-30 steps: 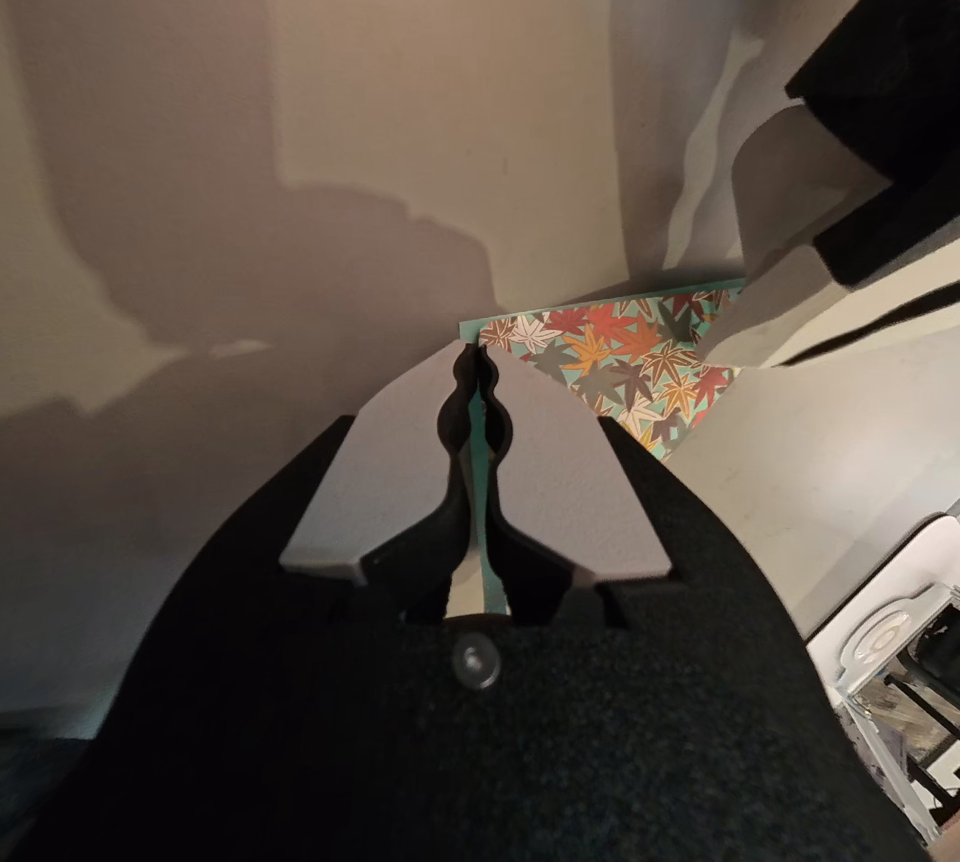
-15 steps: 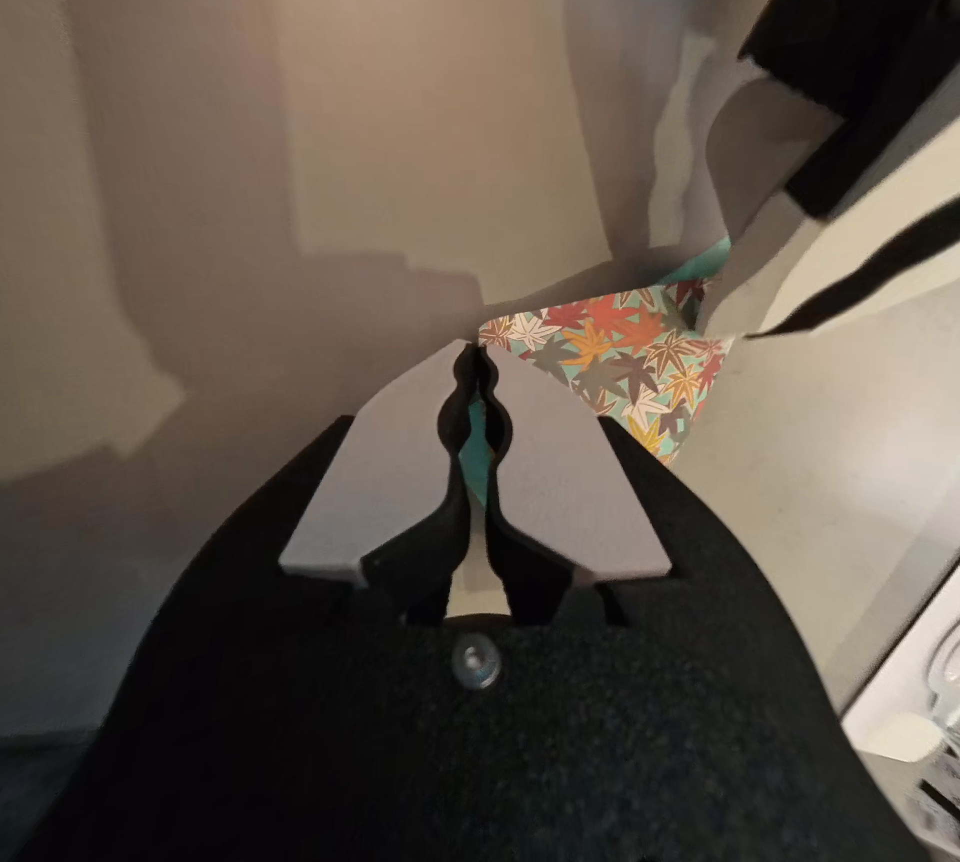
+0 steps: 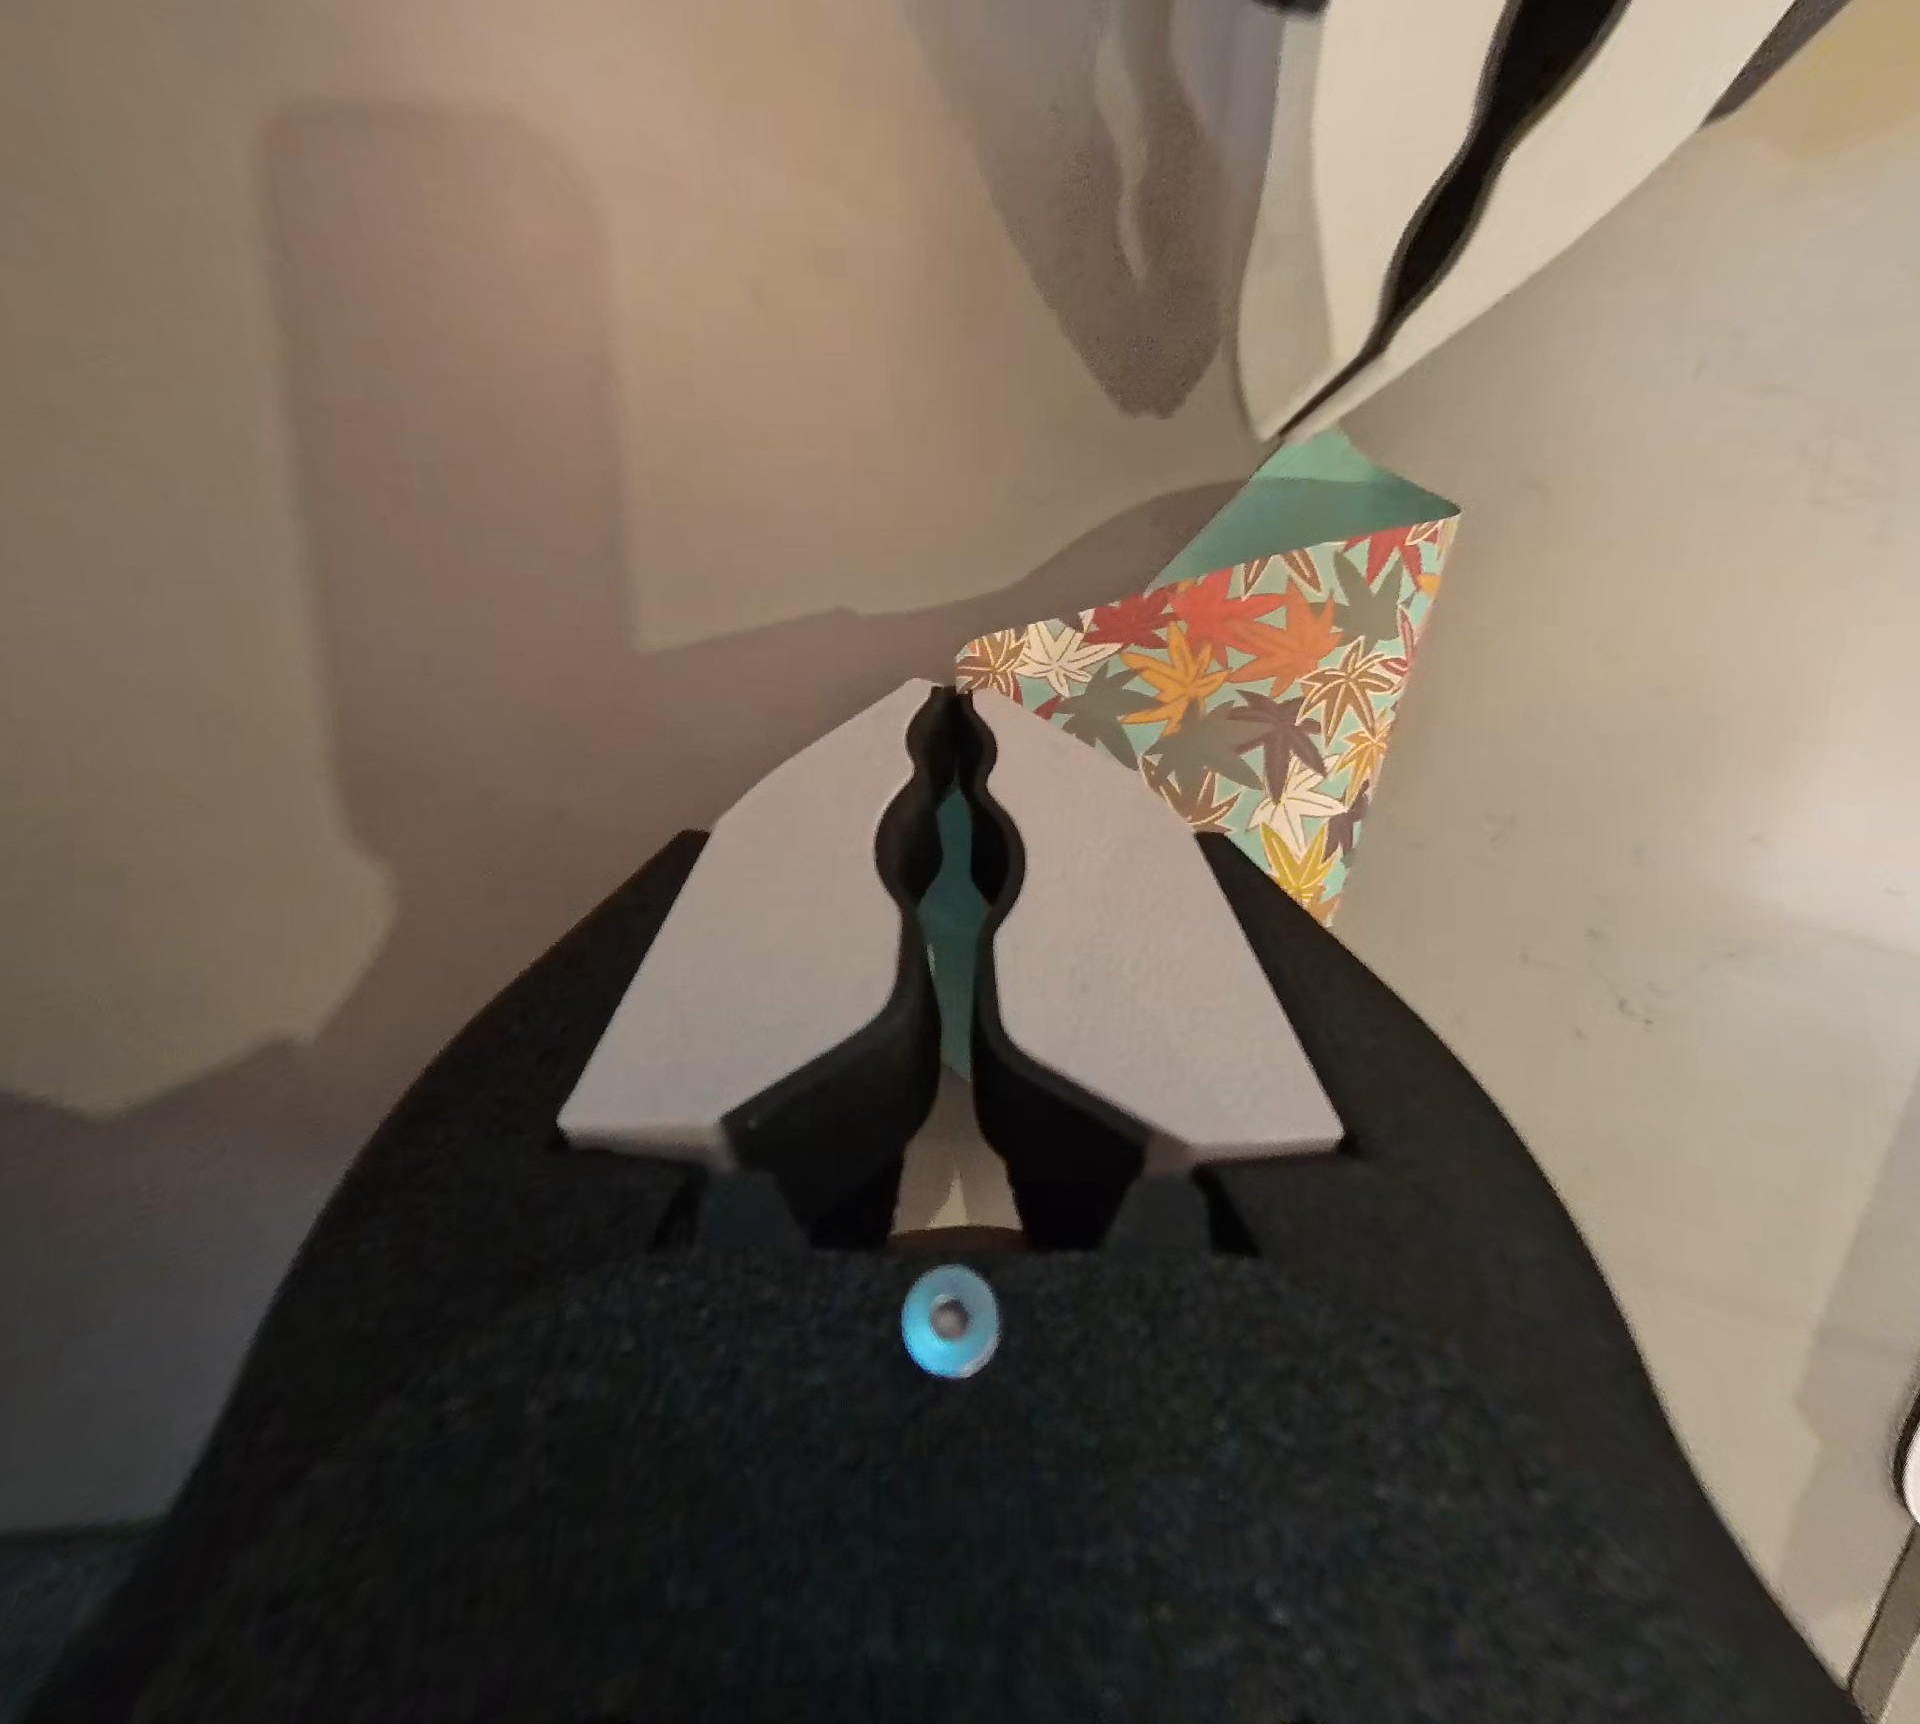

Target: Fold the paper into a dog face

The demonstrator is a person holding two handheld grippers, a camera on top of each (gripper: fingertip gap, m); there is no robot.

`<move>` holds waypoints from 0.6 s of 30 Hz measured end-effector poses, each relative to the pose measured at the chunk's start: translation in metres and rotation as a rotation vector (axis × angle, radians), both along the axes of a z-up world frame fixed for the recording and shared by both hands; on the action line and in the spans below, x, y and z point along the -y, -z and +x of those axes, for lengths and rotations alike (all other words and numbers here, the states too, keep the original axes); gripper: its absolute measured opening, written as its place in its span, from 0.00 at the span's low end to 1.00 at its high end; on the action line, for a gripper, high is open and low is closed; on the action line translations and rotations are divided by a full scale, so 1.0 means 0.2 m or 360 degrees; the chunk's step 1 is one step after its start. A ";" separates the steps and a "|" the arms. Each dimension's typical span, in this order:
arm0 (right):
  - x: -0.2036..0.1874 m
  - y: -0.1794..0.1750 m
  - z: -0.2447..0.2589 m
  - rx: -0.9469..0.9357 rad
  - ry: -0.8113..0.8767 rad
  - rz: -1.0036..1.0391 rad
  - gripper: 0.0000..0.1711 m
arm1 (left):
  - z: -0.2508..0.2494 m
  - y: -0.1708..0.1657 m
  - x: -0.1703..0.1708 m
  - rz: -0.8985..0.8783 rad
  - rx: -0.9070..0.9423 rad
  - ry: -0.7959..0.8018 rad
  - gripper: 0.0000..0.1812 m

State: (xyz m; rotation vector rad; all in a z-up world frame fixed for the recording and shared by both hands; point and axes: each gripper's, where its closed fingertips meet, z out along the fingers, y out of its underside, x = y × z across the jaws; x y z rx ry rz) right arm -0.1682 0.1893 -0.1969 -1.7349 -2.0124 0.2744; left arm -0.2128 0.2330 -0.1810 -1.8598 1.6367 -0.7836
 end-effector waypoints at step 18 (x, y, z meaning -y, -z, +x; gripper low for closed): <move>-0.05 0.03 0.13 0.0157 0.0042 0.0122 0.00 | 0.03 0.15 -0.14 0.0110 -0.0195 -0.0009 0.00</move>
